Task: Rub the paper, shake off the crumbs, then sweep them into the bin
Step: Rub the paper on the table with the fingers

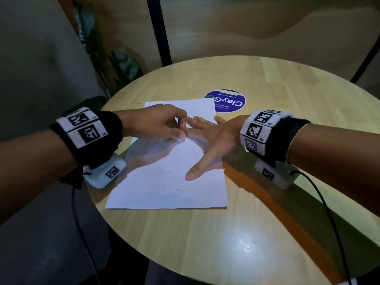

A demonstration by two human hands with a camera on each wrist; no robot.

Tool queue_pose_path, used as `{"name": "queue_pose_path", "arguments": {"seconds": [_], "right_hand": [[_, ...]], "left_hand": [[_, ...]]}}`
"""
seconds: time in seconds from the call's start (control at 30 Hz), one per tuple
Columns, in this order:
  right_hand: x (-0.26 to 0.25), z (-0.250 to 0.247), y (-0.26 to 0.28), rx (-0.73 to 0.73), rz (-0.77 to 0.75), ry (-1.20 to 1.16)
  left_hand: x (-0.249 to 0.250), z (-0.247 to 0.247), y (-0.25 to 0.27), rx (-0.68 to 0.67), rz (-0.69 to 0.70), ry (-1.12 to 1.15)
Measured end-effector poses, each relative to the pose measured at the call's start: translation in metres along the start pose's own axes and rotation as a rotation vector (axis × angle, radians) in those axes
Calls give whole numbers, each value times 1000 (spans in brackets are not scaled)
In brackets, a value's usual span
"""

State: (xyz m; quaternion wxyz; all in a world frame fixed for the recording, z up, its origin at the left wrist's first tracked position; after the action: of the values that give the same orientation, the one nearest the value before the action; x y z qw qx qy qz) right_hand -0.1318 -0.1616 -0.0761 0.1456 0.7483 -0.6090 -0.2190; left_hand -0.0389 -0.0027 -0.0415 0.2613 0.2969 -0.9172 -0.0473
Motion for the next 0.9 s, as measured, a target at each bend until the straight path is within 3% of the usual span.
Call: {"name": "queue_pose_path", "arguments": {"seconds": [0.13,0.27,0.3,0.4,0.43,0.53,0.57,0.67,0.7,0.83,0.9], "right_hand": [[0,1,-1,2,-8,9],[1,-1,0,-27,-19,-1],[2,-1,0,-35,-17,5],[0,-1,1,-16,-19,1],[0,-1,1,-13,-18,-6],[2,-1,0,-20,-27,8],[2,-1,-1,-20,-26,12],[0,-1,0,-12,-28,-16],[0,-1,0,-10,-29,-17],[3,-2,-3,-24,-30,5],[2,-2,-2,-28,-30,12]], "left_hand": [[8,10,9,-280,7,128],[-1,-1,2,-18,8,-7],[-1,1,2,-50,15,20],[8,10,10,-307,35,141],[7,8,9,-301,31,131],[0,-1,2,-52,22,1],[0,0,3,-54,27,15],[7,9,13,-324,40,132],[6,8,14,-350,34,134],[-3,-4,9,-68,33,-18],[0,1,13,-195,46,48]]}}
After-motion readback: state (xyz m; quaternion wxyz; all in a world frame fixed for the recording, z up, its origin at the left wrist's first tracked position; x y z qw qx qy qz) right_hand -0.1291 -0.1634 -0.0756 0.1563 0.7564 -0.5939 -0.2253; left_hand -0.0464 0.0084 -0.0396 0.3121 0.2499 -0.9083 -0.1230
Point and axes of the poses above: each hand's wrist, its own y-axis away from the middle knuckle, its own z-axis out of the palm, x = y × z, the point moved 2 cm from there along -y, towards the middle knuckle, and after that the axes turned 5 degrees about y, right-handed, at the moved point
